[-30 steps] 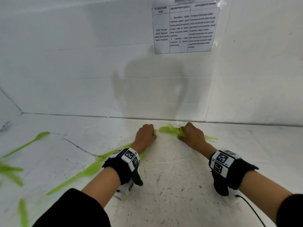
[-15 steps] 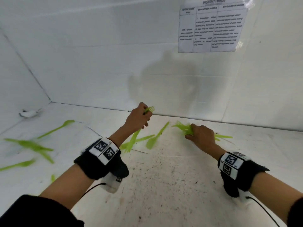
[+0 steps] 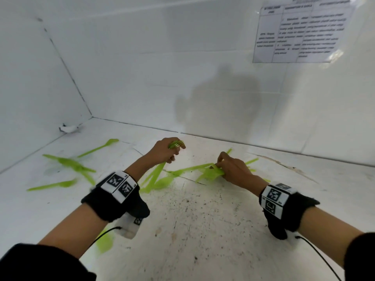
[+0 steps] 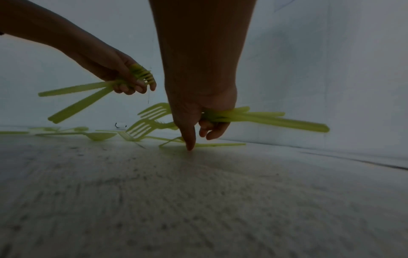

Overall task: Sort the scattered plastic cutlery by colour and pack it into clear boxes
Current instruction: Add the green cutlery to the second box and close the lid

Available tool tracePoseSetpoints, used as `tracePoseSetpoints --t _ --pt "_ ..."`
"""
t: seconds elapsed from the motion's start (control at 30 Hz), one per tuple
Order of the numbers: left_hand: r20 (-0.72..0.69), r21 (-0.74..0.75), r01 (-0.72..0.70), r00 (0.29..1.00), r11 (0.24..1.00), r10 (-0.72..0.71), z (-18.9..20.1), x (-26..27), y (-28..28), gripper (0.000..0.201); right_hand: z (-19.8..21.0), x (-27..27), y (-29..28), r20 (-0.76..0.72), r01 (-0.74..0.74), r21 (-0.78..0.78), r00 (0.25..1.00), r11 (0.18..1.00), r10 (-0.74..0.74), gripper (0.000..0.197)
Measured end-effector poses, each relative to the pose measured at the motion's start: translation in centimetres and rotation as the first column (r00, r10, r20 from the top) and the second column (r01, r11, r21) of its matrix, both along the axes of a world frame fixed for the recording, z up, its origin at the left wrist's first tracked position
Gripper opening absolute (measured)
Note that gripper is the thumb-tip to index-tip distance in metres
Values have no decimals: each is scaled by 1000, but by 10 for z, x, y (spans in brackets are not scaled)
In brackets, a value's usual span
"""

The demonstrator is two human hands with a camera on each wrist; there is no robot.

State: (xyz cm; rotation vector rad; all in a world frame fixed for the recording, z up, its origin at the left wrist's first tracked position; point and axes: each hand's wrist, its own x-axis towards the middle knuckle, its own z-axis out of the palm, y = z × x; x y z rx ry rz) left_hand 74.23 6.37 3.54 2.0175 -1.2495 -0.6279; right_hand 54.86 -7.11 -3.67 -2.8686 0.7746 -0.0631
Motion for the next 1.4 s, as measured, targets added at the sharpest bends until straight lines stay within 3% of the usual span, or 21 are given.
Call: tracePoseSetpoints --t 0.13,0.23,0.37,0.5,0.6,0.63,0.7,0.8,0.93,1.07,1.2,1.4 --pt "87 83 -30 996 996 23 -9 4 -2 24 -1 -3 3 62 5 24 998 1000 -7 26" --pt "284 208 -69 959 976 7 -23 8 -5 20 0 -8 3 28 -59 -11 998 998 59 27" --pt "325 364 -129 946 922 4 -54 13 -5 53 4 -16 9 -12 -83 -40 997 996 83 28" --pt "311 354 -142 950 924 27 -72 10 -3 52 10 -21 18 184 27 21 982 999 -31 21" --pt "309 320 -136 951 937 32 -72 10 -1 25 20 -24 25 292 95 34 951 995 -101 20" --pt "297 299 -127 954 946 34 -71 10 -1 25 23 -25 27 320 117 33 940 993 -121 22" --pt "253 212 -109 966 971 53 -66 9 1 20 31 -26 33 386 157 58 907 986 -167 23" --pt "72 27 -126 990 992 123 -52 7 11 18 38 -25 42 509 165 203 824 965 -248 21" --pt "-130 -125 -221 970 967 205 -28 9 33 24 39 -17 54 533 69 600 709 797 -462 25" --pt "-248 -196 -311 933 930 260 -4 23 61 24 34 -2 75 434 -11 770 741 638 -512 18" --pt "-207 -216 -342 931 914 299 17 38 88 36 22 16 102 313 -59 911 745 408 -590 11" --pt "-109 -317 -365 931 876 349 39 68 120 49 22 39 121 223 59 893 804 447 -552 11"
